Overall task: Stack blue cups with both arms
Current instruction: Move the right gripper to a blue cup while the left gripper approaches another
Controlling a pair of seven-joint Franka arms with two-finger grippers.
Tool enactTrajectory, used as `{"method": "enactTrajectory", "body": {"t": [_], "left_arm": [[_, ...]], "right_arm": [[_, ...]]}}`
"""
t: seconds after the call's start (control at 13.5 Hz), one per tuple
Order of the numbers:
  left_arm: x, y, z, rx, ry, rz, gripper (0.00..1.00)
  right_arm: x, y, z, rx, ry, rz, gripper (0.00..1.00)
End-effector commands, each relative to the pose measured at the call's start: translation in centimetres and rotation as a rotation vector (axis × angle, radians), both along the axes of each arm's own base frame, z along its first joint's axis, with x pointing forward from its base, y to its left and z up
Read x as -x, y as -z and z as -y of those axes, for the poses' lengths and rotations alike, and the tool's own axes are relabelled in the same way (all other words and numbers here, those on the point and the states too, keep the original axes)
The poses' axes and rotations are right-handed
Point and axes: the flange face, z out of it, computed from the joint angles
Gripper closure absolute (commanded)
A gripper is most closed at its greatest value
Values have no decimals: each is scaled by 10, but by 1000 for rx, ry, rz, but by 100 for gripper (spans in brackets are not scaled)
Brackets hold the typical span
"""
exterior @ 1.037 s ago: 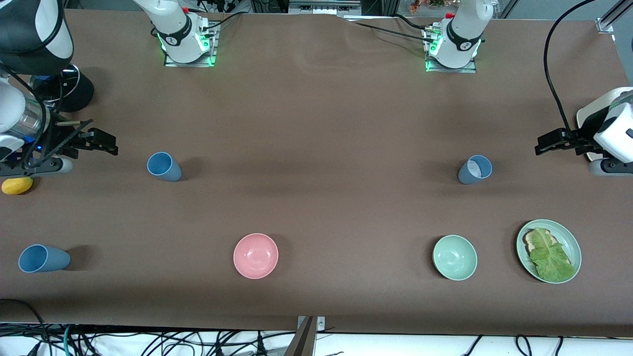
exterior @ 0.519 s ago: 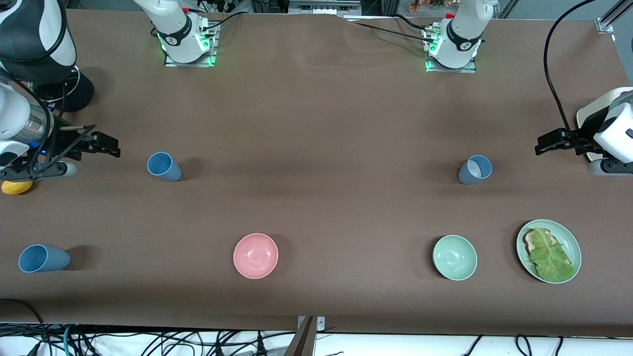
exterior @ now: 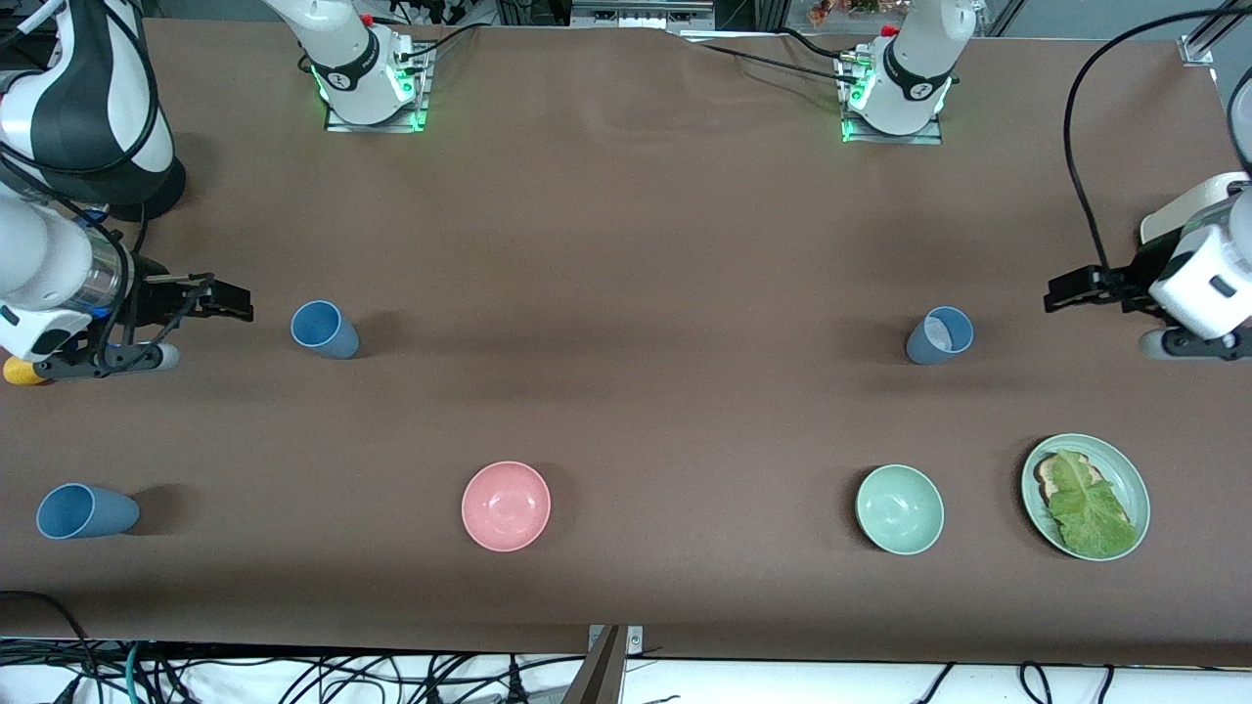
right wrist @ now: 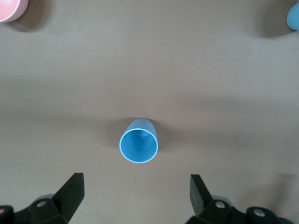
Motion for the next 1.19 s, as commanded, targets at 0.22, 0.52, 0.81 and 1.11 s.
{"method": "enactTrajectory", "body": {"t": [0.22, 0.52, 0.81, 1.11], "left_arm": [[13, 128, -14, 2, 3, -36, 0], [43, 176, -16, 0, -3, -12, 0], [57, 201, -17, 8, 12, -62, 0], [58, 219, -21, 11, 5, -89, 0]], "right_arm": [[-2, -8, 4, 9, -17, 10, 0], [-10, 29, 13, -7, 1, -47, 0], [-10, 52, 21, -9, 13, -85, 0], [2, 90, 21, -9, 12, -119, 0]]}}
